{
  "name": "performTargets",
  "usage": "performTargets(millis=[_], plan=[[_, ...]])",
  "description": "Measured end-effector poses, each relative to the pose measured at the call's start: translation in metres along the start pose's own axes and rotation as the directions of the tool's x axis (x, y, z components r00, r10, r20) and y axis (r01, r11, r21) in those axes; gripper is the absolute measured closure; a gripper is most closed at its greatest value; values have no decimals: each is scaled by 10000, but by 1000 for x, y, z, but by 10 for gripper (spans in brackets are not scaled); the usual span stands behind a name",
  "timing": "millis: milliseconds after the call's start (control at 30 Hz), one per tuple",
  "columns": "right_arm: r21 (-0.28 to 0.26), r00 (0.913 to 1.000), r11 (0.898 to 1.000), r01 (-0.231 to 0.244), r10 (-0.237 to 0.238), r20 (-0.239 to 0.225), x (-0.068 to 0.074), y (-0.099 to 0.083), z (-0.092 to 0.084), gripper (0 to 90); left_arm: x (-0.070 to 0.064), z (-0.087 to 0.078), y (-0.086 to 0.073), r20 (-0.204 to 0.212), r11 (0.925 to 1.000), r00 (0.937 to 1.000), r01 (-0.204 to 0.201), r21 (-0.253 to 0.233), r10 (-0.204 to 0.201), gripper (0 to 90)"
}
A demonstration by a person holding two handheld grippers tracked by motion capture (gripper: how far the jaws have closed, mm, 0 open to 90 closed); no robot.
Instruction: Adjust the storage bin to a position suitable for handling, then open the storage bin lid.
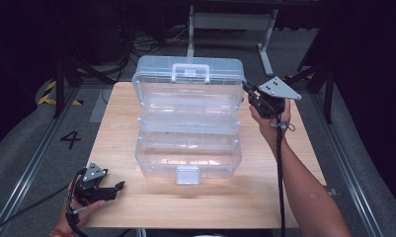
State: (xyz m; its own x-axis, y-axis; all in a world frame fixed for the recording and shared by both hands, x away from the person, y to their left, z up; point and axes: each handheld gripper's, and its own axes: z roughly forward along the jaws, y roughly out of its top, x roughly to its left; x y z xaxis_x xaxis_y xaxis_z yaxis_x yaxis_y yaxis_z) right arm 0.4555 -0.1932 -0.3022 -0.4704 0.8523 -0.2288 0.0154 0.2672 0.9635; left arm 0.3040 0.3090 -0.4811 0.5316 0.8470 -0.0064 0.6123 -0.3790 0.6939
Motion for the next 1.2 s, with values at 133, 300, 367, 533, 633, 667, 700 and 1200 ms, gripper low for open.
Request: performTargets(millis=[133, 300, 367, 533, 633, 667, 700, 1200], plan=[[133, 9999, 9998, -166, 166, -44, -5, 2, 7, 844, 0, 0, 0, -25, 10000, 10000, -3, 50, 3, 207], [298, 9996, 9993, -247, 251, -144, -9, 5, 13, 844, -1, -1, 0, -66, 10000, 10000, 11, 45, -11, 207], [354, 9993, 9989, -303, 310, -210, -11, 5, 14, 843, -1, 0, 0, -60, 10000, 10000, 39, 14, -39, 207], [459, 9988, 9982, -382, 395, -274, -14, 6, 20, 842, -1, 0, 0, -62, 10000, 10000, 40, 15, -40, 208], [538, 9988, 9979, -367, 384, -300, -16, 7, 22, 841, -1, 0, 0, -65, 10000, 10000, 35, 16, -35, 207], [547, 9988, 9979, -359, 376, -300, -16, 8, 23, 841, -1, 0, 0, -58, 10000, 10000, 45, 14, -45, 207], [567, 9986, 9976, -393, 412, -318, -17, 8, 24, 841, -1, 0, 0, -66, 10000, 10000, 44, 8, -44, 207], [684, 9981, 9963, -521, 542, -297, -24, 7, 38, 838, -2, 0, 0, -123, 9999, 9998, 152, 19, -152, 202]])
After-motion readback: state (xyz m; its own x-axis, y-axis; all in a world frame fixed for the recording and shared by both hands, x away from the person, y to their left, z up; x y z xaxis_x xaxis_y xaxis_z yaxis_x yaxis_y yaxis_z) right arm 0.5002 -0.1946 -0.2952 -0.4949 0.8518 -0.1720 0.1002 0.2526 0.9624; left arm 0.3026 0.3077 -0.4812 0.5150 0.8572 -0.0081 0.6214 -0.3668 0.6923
